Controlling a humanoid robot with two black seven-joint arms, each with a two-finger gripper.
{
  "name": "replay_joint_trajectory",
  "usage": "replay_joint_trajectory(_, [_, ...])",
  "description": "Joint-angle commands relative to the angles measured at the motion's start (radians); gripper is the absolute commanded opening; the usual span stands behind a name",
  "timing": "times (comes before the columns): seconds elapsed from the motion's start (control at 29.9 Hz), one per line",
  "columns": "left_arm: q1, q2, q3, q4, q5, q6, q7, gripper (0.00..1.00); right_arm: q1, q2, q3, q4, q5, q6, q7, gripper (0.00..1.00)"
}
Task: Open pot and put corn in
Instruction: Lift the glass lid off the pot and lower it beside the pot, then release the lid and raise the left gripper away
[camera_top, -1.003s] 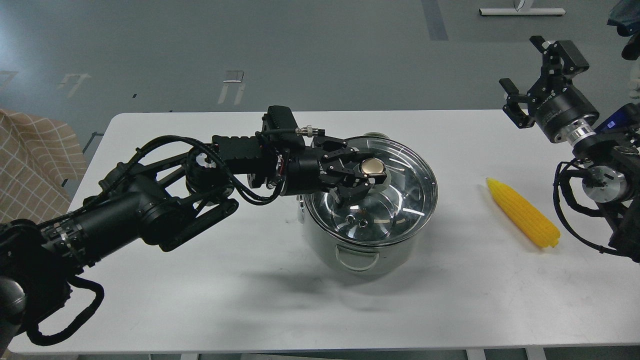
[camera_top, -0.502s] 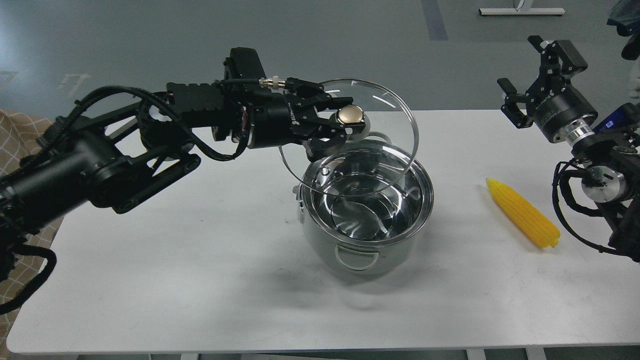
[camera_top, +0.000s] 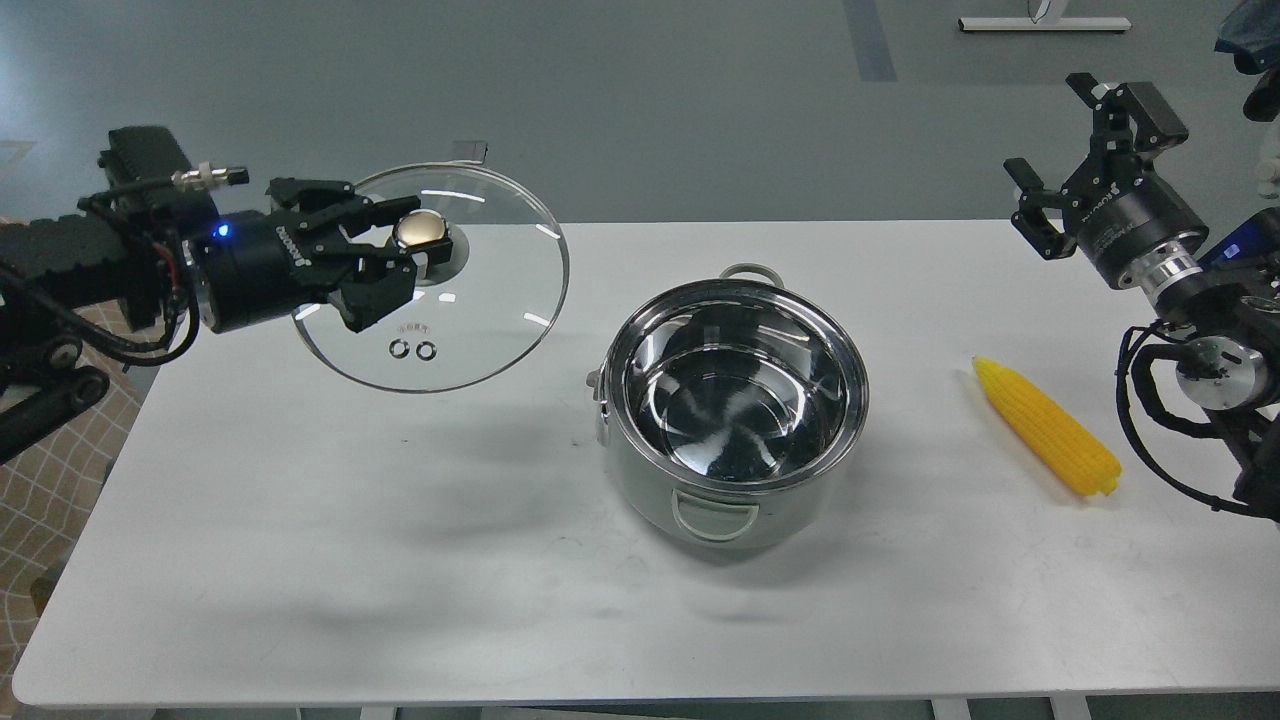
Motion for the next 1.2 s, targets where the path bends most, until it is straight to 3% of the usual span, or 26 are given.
replay_joint_trajectory(0.0, [0.109, -0.044, -0.004, 0.089, 0.013, 0.114, 0.0, 0.06, 0.0, 0.008, -0.001, -0.001, 0.0, 0.0, 0.0, 0.98])
replay_joint_trajectory(0.43, [0.24, -0.152, -0.001, 0.301, 0.01, 0.276, 0.0, 0.07, -0.007, 0.012, -0.012, -0.001, -0.006, 0.0, 0.0, 0.98])
replay_joint_trajectory(0.57, [0.252, -0.201, 0.017, 0.391, 0.012, 0.383, 0.0, 0.1, -0.007, 0.012, -0.013, -0.001, -0.006, 0.0, 0.0, 0.98])
replay_joint_trajectory(0.94, [0.318, -0.242, 0.026, 0.46, 0.009, 0.39, 0.0, 0.15, -0.021, 0.012, -0.012, 0.0, -0.006, 0.0, 0.0, 0.98])
replay_joint_trajectory(1.0, [0.32, -0.244, 0.026, 0.465, 0.003, 0.39, 0.0, 0.23, -0.021, 0.012, -0.012, 0.0, -0.006, 0.0, 0.0, 0.98])
replay_joint_trajectory(1.07, [0.318, -0.253, 0.022, 0.488, -0.002, 0.39, 0.0, 0.49, -0.021, 0.012, -0.013, 0.0, -0.006, 0.0, 0.0, 0.98])
replay_joint_trajectory(1.17, [0.317, -0.262, 0.023, 0.491, -0.002, 0.39, 0.0, 0.62, -0.021, 0.012, -0.013, -0.001, -0.008, 0.0, 0.0, 0.98])
